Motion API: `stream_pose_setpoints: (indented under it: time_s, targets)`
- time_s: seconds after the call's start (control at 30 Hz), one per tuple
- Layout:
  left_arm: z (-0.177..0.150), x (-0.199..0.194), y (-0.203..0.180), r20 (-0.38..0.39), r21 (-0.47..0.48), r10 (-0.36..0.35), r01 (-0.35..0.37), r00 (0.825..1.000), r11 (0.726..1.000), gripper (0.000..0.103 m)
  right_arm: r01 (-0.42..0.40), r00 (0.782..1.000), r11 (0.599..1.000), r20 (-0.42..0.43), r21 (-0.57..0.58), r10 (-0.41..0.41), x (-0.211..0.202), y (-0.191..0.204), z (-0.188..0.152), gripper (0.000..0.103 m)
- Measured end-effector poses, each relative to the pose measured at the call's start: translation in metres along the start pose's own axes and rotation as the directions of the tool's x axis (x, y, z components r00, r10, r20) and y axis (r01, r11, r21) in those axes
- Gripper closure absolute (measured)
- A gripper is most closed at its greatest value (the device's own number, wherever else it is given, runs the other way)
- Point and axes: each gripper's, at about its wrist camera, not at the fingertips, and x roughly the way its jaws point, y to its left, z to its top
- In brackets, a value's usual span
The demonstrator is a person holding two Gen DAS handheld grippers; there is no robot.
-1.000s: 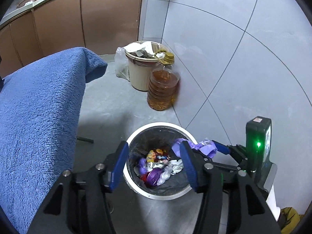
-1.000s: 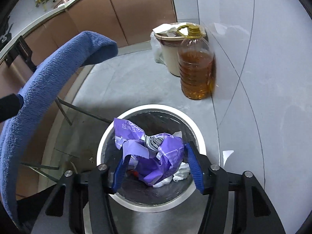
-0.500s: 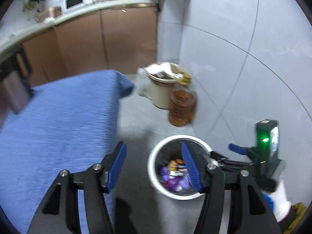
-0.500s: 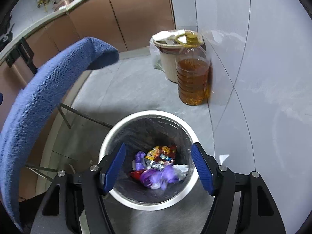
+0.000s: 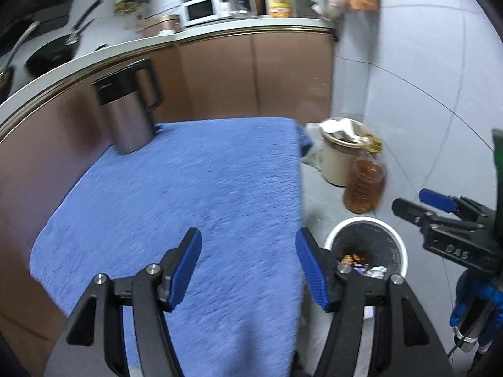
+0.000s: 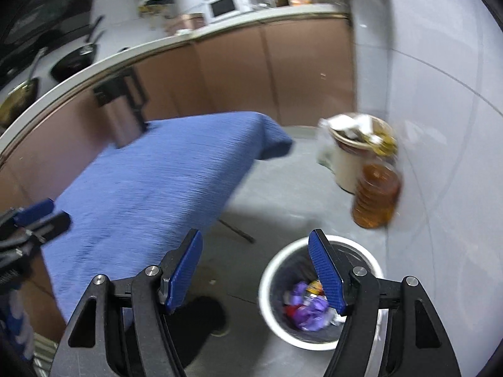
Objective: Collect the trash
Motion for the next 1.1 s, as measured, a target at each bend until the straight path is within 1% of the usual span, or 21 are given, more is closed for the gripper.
stream_pose_setpoints:
  time_s: [0.1, 0.17, 0.2, 0.27, 0.33, 0.47, 0.53, 0.6, 0.77, 1.1]
  targets:
    - [-0.010, -0.008, 0.023, 0.014, -0.045, 0.070, -0.069, 0.997, 0.997, 0.042, -0.052, 0.999, 0.997, 0.008, -0.059, 0.052, -0.003, 0.035, 0.005, 0.033]
    - [-0.015, -0.015, 0.041, 0.026, -0.083, 0.127, -0.124, 0.992, 0.989, 0.042, -0.082, 0.996, 0.992, 0.011, -0.100, 0.083, -0.006, 0.058, 0.006, 0.030]
    - [-0.018, -0.018, 0.048, 0.034, -0.099, 0.152, -0.149, 0.988, 0.984, 0.041, -0.097, 0.995, 0.988, 0.012, -0.120, 0.099, -0.007, 0.071, 0.008, 0.028]
    - [-0.023, -0.028, 0.064, 0.049, -0.135, 0.204, -0.196, 0.978, 0.971, 0.036, -0.125, 0.992, 0.980, 0.011, -0.157, 0.128, -0.007, 0.092, 0.009, 0.026]
    - [-0.027, -0.034, 0.077, 0.058, -0.161, 0.240, -0.228, 0.969, 0.960, 0.033, -0.148, 0.988, 0.970, 0.008, -0.191, 0.152, -0.006, 0.113, 0.011, 0.025]
    - [-0.036, -0.046, 0.094, 0.071, -0.188, 0.296, -0.279, 0.953, 0.942, 0.031, -0.174, 0.984, 0.956, 0.002, -0.236, 0.179, -0.003, 0.140, 0.012, 0.022]
    - [-0.038, -0.048, 0.101, 0.075, -0.195, 0.314, -0.295, 0.946, 0.935, 0.031, -0.186, 0.981, 0.950, -0.001, -0.251, 0.192, 0.000, 0.153, 0.013, 0.021]
    - [-0.039, -0.050, 0.105, 0.079, -0.204, 0.320, -0.299, 0.944, 0.932, 0.030, -0.188, 0.981, 0.946, -0.004, -0.263, 0.194, 0.001, 0.162, 0.012, 0.020]
    - [-0.042, -0.051, 0.112, 0.081, -0.229, 0.339, -0.314, 0.937, 0.922, 0.029, -0.191, 0.981, 0.941, -0.015, -0.280, 0.194, 0.010, 0.174, 0.013, 0.019]
    - [-0.044, -0.052, 0.118, 0.095, -0.258, 0.358, -0.324, 0.929, 0.910, 0.029, -0.190, 0.982, 0.941, -0.033, -0.282, 0.188, 0.021, 0.177, 0.010, 0.018]
